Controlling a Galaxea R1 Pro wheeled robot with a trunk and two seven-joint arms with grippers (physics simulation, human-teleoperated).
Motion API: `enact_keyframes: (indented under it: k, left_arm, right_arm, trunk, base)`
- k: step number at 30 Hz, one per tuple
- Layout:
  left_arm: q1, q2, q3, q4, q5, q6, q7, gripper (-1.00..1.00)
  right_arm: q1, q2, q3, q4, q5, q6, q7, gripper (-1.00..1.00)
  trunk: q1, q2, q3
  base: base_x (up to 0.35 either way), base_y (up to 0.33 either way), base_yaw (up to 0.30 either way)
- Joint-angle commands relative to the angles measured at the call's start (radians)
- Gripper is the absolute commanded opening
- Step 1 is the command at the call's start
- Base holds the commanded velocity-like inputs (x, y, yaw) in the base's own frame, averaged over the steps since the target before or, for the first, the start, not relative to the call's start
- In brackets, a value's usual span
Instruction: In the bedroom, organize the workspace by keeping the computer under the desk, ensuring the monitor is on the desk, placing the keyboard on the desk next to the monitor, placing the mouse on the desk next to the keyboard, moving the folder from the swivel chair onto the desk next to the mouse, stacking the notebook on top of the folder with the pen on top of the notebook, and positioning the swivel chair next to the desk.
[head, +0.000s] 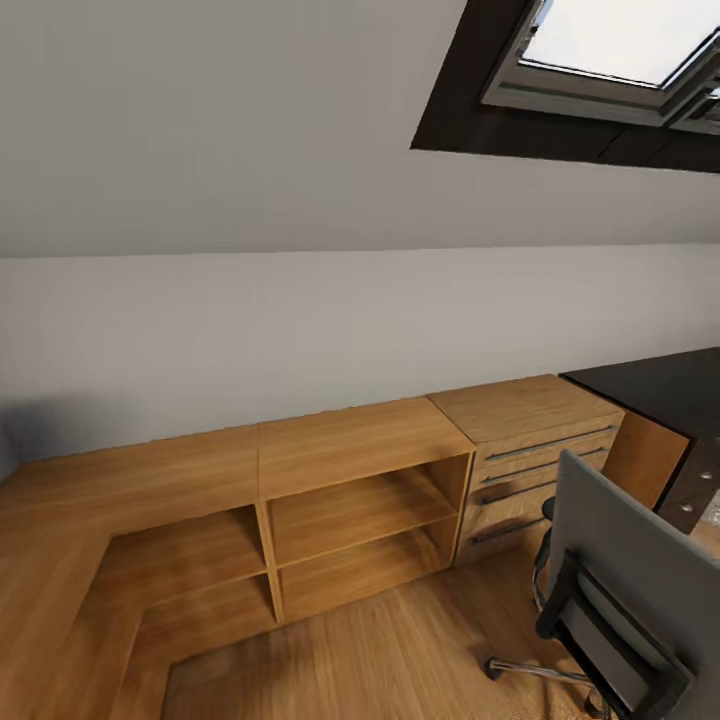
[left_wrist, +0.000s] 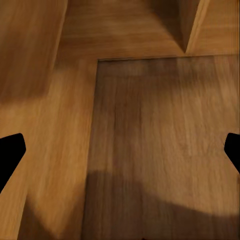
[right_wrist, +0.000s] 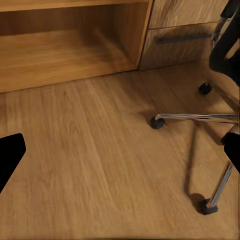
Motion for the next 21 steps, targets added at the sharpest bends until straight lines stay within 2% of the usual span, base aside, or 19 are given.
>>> enact_keyframes:
  k: [1,21]
  left_arm:
    - [0.000,0.001,-0.009,-0.002,0.000,-0.001,0.010,1.00]
    - [0.000,0.001,-0.008,-0.002,0.000,-0.001,0.010,1.00]
  right_arm:
    - [-0.001,0.001,0.008,0.002,-0.004,-0.002,-0.005,1.00]
    - [-0.001,0.002,0.009,0.002,-0.004,-0.001,-0.006,1.00]
  trunk:
    - [0.000,-0.001,-0.001]
    - [0.000,-0.001,-0.008]
  base:
    - [0.000,0.000,-0.268]
    - [0.000,0.000,-0.262]
